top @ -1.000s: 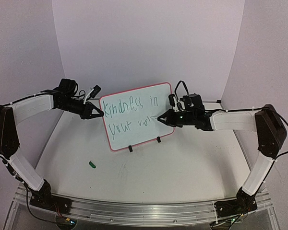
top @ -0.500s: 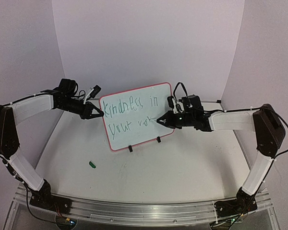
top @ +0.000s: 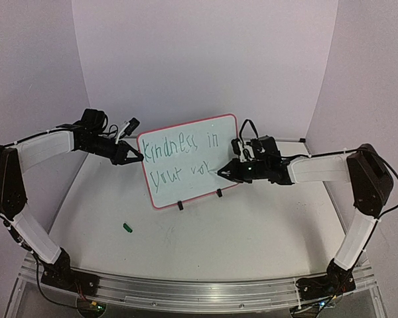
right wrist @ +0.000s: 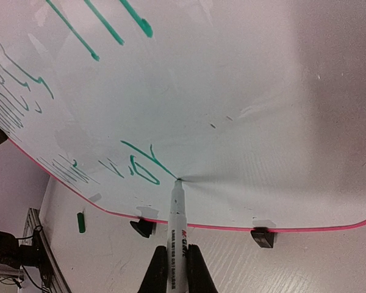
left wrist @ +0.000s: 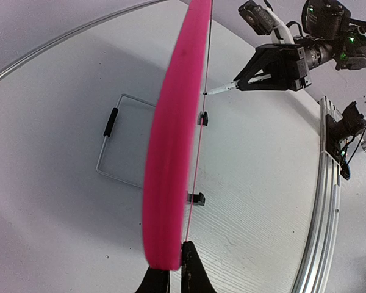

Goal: Write a sentence on the whiteboard

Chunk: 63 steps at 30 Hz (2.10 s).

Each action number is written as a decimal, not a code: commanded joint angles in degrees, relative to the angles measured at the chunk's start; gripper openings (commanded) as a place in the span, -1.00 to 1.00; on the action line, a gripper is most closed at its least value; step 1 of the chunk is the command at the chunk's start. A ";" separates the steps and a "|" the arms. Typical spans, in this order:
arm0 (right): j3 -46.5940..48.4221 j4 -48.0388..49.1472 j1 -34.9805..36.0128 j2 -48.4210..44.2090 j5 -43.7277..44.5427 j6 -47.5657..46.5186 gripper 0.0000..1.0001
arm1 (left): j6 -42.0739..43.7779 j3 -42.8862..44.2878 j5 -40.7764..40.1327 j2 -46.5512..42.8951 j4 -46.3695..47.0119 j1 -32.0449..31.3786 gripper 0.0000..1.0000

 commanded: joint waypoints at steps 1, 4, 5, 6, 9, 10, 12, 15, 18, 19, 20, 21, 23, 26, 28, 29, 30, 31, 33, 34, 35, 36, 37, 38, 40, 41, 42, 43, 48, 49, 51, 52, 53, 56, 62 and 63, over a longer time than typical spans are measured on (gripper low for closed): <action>-0.77 0.69 -0.31 -0.11 -0.95 0.27 -1.00 | 1.72 0.59 -4.00 0.51 -1.77 -1.08 -1.00; -1.40 0.78 -0.32 -2.55 -1.46 0.27 -1.00 | 1.74 0.57 -4.01 0.51 -1.79 -1.09 -1.00; -1.58 0.77 -0.33 -3.49 -1.36 0.23 -1.00 | 1.70 0.57 -4.01 0.51 -1.75 -1.08 -1.00; -1.71 0.70 -0.34 -4.32 -1.23 0.13 -1.00 | 1.74 0.58 -4.00 0.51 -1.79 -1.09 -1.00; -1.75 0.66 -0.64 -5.70 -0.91 0.10 -1.00 | 1.70 0.59 -4.01 0.43 -1.81 -1.08 -1.00; -1.74 0.61 -0.82 -5.72 -0.82 0.03 -1.00 | 1.71 0.59 -4.01 0.38 -1.81 -1.08 -1.00; -1.74 0.68 -1.31 -5.68 -0.44 -0.06 -1.00 | 1.76 0.56 -4.01 0.34 -1.78 -1.08 -1.00; -1.32 0.69 -1.95 -5.24 -0.58 -0.16 -1.00 | 1.74 0.52 -4.07 0.32 -1.73 -1.09 -1.00; -0.36 0.69 -2.37 -4.43 -0.75 -0.44 -1.00 | 1.74 0.55 -4.09 0.40 -1.79 -1.09 -1.00; 0.05 0.68 -2.43 -4.15 -0.83 -0.50 -1.00 | 1.79 0.51 -4.09 0.35 -1.75 -1.08 -1.00; 0.47 0.70 -2.55 -3.74 -0.91 -0.51 -1.00 | 1.74 0.54 -4.09 0.42 -1.79 -1.08 -1.00; 0.91 0.69 -2.68 -3.49 -1.08 -0.56 -1.00 | 1.75 0.50 -4.09 0.43 -1.77 -1.09 -1.00; 1.64 0.78 -2.83 -2.62 -1.25 -0.52 -1.00 | 1.79 0.54 -4.05 0.41 -1.77 -1.13 -1.00; 2.49 0.88 -2.95 -1.69 -1.38 -0.52 -1.00 | 1.76 0.55 -4.08 0.49 -1.79 -1.08 -1.00; 2.88 0.93 -2.99 -1.31 -1.42 -0.58 -1.00 | 1.75 0.58 -4.09 0.60 -1.75 -1.08 -1.00; 3.02 1.07 -3.02 -1.11 -1.51 -0.58 -1.00 | 1.75 0.59 -4.09 0.65 -1.76 -1.09 -1.00; 3.34 1.04 -3.06 -0.87 -1.66 -0.52 -1.00 | 1.79 0.59 -4.08 0.64 -1.79 -1.15 -1.00; 3.43 1.08 -3.06 -0.79 -1.74 -0.52 -1.00 | 1.80 0.59 -4.09 0.67 -1.80 -1.11 -1.00; 4.10 1.06 -3.10 -0.15 -2.90 -0.60 -1.00 | 1.81 0.59 -4.08 0.66 -1.74 -1.11 -1.00; 4.18 1.04 -3.08 0.06 -3.23 -0.61 -1.00 | 1.87 0.59 -4.14 0.66 -1.79 -1.11 -1.00; 4.25 1.05 -3.14 0.42 -3.86 -0.61 -1.00 | 1.81 0.59 -4.15 0.68 -1.85 -1.08 -1.00; 4.24 0.96 -3.13 0.69 -4.29 -0.70 -1.00 | 1.81 0.59 -4.09 0.68 -1.81 -1.08 -1.00; 4.11 0.95 -3.13 0.91 -4.58 -0.68 -1.00 | 1.81 0.59 -4.09 0.77 -1.77 -1.08 -1.00; 3.89 0.95 -3.10 1.09 -4.75 -0.65 -1.00 | 1.82 0.59 -4.09 0.78 -1.86 -1.08 -1.00; 3.26 0.88 -3.08 1.41 -4.73 -0.61 -1.00 | 1.86 0.59 -4.03 0.74 -1.81 -1.08 -1.00; 2.72 0.86 -3.14 1.56 -4.60 -0.61 -1.00 | 1.85 0.59 -4.09 0.73 -1.77 -1.08 -1.00; 2.32 0.87 -3.07 1.57 -4.51 -0.54 -1.00 | 1.81 0.59 -4.04 0.76 -1.83 -1.08 -1.00; 1.92 0.88 -3.12 1.47 -4.34 -0.48 -1.00 | 1.81 0.59 -4.09 0.74 -1.87 -1.08 -1.00; 0.81 0.63 -3.15 0.04 -2.16 -0.26 -1.00 | 1.80 0.59 -4.09 0.77 -1.86 -1.08 -1.00; 0.85 0.48 -3.21 -0.39 -1.72 -0.25 -1.00 | 1.81 0.59 -4.09 0.75 -1.85 -1.08 -1.00; 1.12 0.05 -3.26 -1.23 -0.98 -0.34 -1.00 | 1.81 0.59 -4.08 0.68 -1.86 -1.08 -1.00; 1.26 -0.07 -3.32 -1.42 -0.80 -0.34 -1.00 | 1.87 0.59 -4.09 0.68 -1.82 -1.10 -1.00; 1.40 -0.14 -3.36 -1.55 -0.74 -0.34 -1.00 | 1.82 0.59 -4.09 0.68 -1.86 -1.09 -1.00; 2.53 -0.41 -3.49 -1.93 -0.46 -0.52 -1.00 | 1.81 0.59 -4.07 0.66 -1.83 -1.08 -1.00; 4.67 -1.19 -3.67 -3.21 0.27 -1.11 -1.00 | 1.85 0.60 -4.09 0.47 -1.84 -1.08 -1.00; 5.03 -1.39 -3.83 -3.55 0.32 -1.23 -1.00 | 1.81 0.59 -4.09 0.51 -1.88 -1.08 -1.00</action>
